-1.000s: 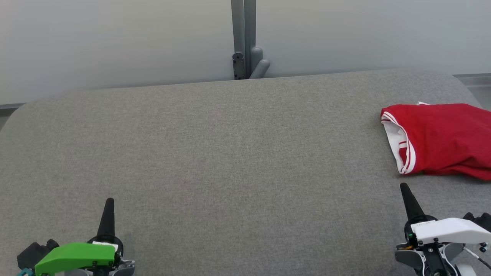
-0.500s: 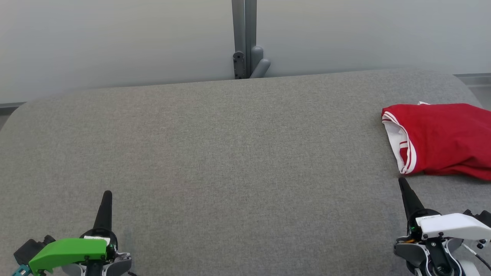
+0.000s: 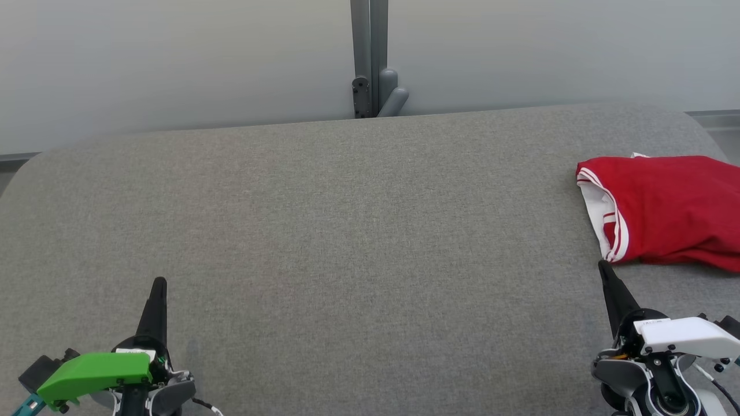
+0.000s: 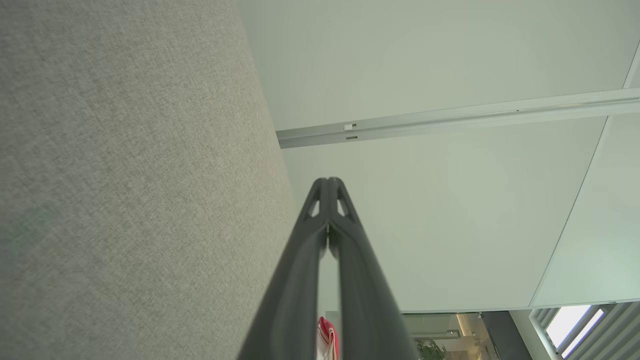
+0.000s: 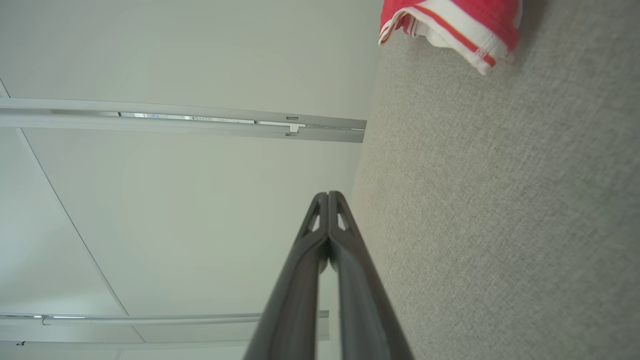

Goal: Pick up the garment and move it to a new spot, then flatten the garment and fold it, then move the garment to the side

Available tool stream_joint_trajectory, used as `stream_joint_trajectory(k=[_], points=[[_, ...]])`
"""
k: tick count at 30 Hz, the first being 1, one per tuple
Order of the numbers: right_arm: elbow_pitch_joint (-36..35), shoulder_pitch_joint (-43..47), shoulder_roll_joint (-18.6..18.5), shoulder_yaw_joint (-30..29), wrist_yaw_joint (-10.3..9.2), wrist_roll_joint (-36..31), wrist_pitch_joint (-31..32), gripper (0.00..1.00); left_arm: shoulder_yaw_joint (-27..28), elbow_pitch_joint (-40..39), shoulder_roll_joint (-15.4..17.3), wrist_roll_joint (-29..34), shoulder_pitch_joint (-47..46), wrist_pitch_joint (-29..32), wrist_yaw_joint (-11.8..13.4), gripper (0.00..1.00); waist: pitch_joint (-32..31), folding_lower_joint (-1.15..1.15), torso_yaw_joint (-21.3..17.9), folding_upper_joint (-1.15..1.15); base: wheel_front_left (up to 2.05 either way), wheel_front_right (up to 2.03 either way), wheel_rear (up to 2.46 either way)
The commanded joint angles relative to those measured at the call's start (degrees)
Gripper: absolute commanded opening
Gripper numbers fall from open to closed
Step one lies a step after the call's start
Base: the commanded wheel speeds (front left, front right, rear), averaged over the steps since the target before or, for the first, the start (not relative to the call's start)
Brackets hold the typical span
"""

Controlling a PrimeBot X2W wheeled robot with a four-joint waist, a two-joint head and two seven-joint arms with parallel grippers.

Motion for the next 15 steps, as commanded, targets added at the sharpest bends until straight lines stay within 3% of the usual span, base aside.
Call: stream_joint_trajectory(k=[1,15], points=[[-0.43,-0.91,-0.34,0.02,0.02,1.44,0.41,0.00,0.33,-0.36,0.32,-1.26,-1.30,0.34,-0.27,0.00,0.01,0.00,0.01,0.16,0.00,0.00,0.00],[-0.62,-1.59,-0.39,0.03,0.02,7.42,1.83,0.00,0.92,-0.37,0.35,-6.23,-2.19,1.71,-0.66,0.00,0.13,0.00,0.14,0.18,0.00,0.00,0.00]])
